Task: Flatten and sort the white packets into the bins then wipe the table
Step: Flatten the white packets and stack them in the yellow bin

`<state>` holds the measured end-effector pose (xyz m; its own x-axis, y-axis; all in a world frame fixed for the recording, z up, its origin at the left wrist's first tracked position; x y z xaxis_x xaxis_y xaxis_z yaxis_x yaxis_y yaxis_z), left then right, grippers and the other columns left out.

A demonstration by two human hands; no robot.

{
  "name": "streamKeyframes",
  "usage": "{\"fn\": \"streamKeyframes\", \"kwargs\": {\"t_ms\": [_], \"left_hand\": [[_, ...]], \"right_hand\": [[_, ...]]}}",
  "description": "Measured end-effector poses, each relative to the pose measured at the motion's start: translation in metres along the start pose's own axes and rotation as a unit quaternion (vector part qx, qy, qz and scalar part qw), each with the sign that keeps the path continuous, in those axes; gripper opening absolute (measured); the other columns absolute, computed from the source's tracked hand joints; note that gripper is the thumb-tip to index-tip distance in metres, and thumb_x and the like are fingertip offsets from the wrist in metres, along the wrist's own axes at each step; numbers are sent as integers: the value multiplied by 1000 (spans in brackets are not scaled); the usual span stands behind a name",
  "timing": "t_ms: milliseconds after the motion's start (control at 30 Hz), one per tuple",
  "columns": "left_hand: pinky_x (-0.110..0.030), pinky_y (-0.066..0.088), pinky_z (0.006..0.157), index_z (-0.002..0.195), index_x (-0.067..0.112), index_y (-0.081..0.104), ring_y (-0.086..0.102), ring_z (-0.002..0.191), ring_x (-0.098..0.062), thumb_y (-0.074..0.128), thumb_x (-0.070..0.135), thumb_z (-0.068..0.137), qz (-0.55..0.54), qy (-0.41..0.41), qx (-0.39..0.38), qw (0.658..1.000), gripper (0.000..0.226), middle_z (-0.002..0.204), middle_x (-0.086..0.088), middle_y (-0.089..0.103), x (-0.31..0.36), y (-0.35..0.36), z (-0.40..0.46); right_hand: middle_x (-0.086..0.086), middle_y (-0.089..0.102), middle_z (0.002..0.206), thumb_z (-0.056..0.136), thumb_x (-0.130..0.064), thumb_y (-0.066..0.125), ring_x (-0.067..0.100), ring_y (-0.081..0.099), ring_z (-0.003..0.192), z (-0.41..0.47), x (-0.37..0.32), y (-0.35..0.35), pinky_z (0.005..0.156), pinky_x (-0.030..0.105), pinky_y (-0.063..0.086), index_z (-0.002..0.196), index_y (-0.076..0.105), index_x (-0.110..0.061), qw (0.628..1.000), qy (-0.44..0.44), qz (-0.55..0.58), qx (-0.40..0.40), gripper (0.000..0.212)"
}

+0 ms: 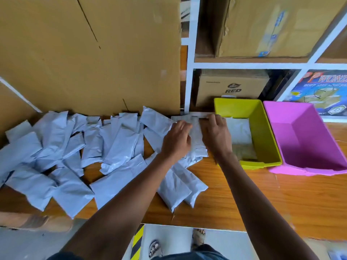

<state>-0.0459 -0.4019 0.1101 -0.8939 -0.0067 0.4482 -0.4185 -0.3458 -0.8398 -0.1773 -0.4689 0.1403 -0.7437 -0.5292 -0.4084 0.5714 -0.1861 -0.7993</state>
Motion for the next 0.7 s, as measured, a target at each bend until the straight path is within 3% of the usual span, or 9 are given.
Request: {"fn": "streamKeyframes", "kwargs": {"t_ms": [233,367,433,567,633,700], "left_hand": [[-44,56,90,136,16,59,51,129,-26,62,13,96,32,-79,-69,994,41,140,-6,55,-98,-24,-110],[-47,57,92,144,19,54,52,130,-30,65,22,94,67,-102,-101,987,52,146,-6,52,-144,-30,-160],[-48,56,96,147,21,52,51,133,-32,70,27,91,101,-98,-124,982,58,152,-6,48,-164,-30,-178],[-55,42,113,156,27,44,33,150,-36,68,44,93,161,-88,-182,966,69,168,-8,29,-203,-28,-211],[-57,29,121,162,35,31,17,158,-37,59,56,97,181,-107,-233,950,75,175,-6,10,-223,-20,-228],[-58,25,123,164,40,20,8,160,-36,50,64,99,188,-124,-261,939,76,176,-3,-3,-236,-15,-241]], "right_hand": [[18,64,115,90,-10,65,42,58,102,-85,-89,73,80,50,54,122,61,-5,995,-43,6,-91,32],[15,62,118,93,-27,69,40,59,104,-136,-124,112,78,49,56,125,59,-7,984,-73,-12,-159,39],[14,59,126,93,-41,68,39,58,111,-156,-132,130,84,50,56,133,55,-11,976,-84,-32,-196,52],[16,44,151,84,-61,72,42,47,132,-193,-127,166,98,54,51,149,40,-19,953,-78,-92,-277,83],[20,34,160,81,-62,74,48,40,137,-206,-117,181,106,58,46,152,36,-20,943,-68,-110,-308,92],[21,23,166,83,-61,72,52,35,140,-217,-111,192,109,60,42,157,34,-21,937,-62,-120,-323,92]]}}
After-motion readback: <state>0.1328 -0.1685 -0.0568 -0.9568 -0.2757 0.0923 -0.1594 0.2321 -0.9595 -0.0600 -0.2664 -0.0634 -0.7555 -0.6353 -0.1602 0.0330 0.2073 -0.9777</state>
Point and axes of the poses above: each hand's wrist, its own z-axis towards the middle knuckle, its own y-axis out of the palm, x = y × z, the point moved 10 cm from there along z, towards the middle knuckle
